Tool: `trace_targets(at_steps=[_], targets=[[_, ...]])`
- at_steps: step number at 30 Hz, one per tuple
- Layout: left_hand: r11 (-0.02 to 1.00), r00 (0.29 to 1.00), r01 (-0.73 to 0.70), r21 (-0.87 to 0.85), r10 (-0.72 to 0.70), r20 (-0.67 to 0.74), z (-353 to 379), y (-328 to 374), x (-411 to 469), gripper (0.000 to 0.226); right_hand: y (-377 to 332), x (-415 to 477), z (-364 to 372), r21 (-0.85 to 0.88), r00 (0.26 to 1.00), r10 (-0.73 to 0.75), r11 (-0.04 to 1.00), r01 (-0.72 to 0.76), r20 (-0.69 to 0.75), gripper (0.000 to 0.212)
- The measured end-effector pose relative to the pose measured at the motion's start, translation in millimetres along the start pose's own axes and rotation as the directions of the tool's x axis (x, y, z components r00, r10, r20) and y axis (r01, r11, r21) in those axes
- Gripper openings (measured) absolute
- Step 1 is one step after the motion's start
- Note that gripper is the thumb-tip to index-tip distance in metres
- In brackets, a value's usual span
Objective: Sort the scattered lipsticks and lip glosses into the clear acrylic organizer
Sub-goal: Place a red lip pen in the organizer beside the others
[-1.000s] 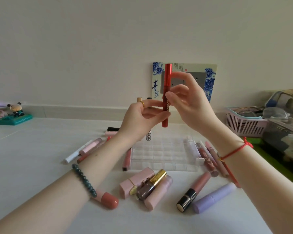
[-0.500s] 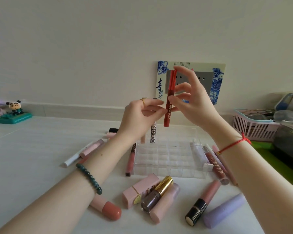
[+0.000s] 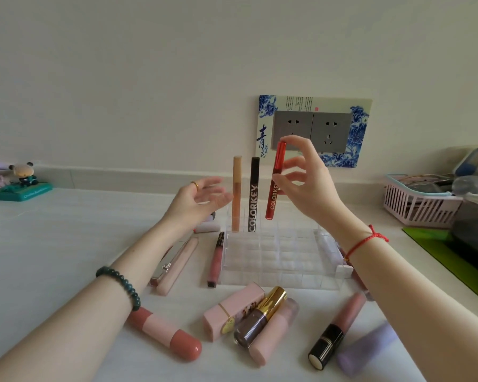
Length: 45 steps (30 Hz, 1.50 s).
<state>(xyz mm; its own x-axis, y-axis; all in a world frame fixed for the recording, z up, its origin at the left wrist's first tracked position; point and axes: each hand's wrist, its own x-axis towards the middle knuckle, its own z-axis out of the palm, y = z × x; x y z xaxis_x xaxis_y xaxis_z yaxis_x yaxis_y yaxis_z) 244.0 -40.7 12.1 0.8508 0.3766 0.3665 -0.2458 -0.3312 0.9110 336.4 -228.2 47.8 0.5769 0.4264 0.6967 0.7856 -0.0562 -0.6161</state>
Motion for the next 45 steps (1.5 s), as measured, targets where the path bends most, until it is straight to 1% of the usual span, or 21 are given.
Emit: trace_targets(at_steps=[2, 6, 10, 13, 18, 23, 30, 32, 38, 45], targets=[[0.998, 0.999, -0.008, 0.055, 0.005, 0.052, 0, -6, 1, 0.053, 3, -1, 2, -0.010, 1.000, 0.006, 1.000, -0.006, 0.011, 0.053], [0.990, 0.990, 0.000, 0.142, -0.021, 0.142, 1, -17, 2, 0.033, 8, -3, 5, -0.014, 0.999, 0.041, 0.999, -0.041, 0.027, 0.054], [0.981, 0.986, -0.001, 0.192, -0.031, 0.165, 3, -21, 3, 0.035, 11, -5, 6, -0.025, 0.997, 0.066, 0.998, -0.065, 0.043, 0.057], [0.978, 0.981, -0.012, 0.208, -0.028, 0.190, 3, -22, 3, 0.033, 12, -7, 8, -0.043, 0.994, 0.086, 0.996, -0.083, 0.063, 0.059], [0.981, 0.981, -0.018, 0.193, -0.020, 0.194, 4, -23, 3, 0.029, 10, -7, 8, -0.034, 0.990, 0.108, 0.994, -0.105, 0.086, 0.056], [0.980, 0.979, -0.015, 0.197, -0.025, 0.202, 4, -23, 3, 0.034, 8, -6, 6, -0.017, 0.982, 0.151, 0.988, -0.151, 0.109, 0.054], [0.982, 0.979, -0.007, 0.191, -0.032, 0.200, 3, -27, 3, 0.029, 7, -7, 5, -0.017, 0.967, 0.198, 0.980, -0.198, 0.159, 0.051], [0.982, 0.978, -0.009, 0.190, -0.030, 0.205, 3, -27, 3, 0.031, 7, -8, 5, -0.017, 0.968, 0.198, 0.980, -0.198, 0.154, 0.049], [0.983, 0.979, -0.017, 0.185, -0.022, 0.203, 4, -26, 4, 0.025, 7, -8, 6, -0.044, 0.970, 0.199, 0.980, -0.195, 0.138, 0.046], [0.980, 0.979, -0.011, 0.200, -0.030, 0.204, 2, -27, 4, 0.031, 5, -7, 6, -0.075, 0.970, 0.188, 0.981, -0.178, 0.152, 0.045]])
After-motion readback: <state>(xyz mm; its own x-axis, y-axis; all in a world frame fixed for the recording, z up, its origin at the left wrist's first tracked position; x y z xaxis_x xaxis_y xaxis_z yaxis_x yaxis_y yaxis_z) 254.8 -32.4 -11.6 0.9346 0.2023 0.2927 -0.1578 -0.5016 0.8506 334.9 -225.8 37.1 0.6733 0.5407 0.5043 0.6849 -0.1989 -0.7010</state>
